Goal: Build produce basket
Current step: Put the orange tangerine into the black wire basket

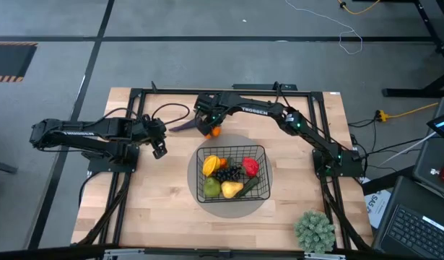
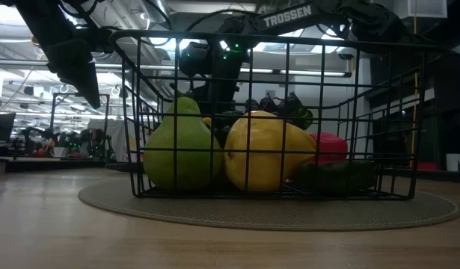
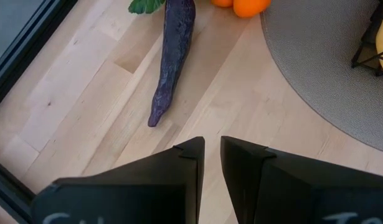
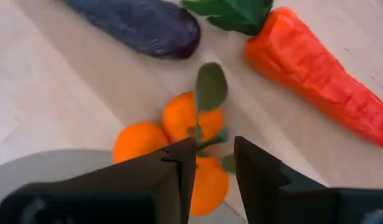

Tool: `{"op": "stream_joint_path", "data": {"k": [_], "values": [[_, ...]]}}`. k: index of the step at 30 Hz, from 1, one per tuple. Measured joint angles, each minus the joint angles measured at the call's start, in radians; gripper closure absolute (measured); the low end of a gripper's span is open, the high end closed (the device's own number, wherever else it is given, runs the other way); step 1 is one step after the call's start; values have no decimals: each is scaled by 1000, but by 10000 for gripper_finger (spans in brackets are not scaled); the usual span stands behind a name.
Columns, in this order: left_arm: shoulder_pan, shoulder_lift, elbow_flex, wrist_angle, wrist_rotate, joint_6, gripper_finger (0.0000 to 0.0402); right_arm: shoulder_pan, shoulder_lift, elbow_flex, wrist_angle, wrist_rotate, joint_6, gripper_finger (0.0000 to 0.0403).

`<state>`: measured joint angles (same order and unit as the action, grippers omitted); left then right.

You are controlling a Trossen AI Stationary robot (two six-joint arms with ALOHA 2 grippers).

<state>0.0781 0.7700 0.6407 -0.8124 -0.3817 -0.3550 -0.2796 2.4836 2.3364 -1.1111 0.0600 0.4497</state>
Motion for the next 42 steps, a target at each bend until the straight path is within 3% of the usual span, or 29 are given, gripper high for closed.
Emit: {"op": "stream_joint_path", "data": {"k": [21,24,29,42], "values": [[0,0,0,0,0,0,360,0,36,-19,63,-12,12,306],[0,0,0,0,0,0,360,0,36,-19,57,-54,-18,325],[0,0,0,0,0,0,360,2,36,-19,53,-64,-127,393],[0,0,0,-1,0,0,360,29,-25,21,31,-54,-251,402]]}}
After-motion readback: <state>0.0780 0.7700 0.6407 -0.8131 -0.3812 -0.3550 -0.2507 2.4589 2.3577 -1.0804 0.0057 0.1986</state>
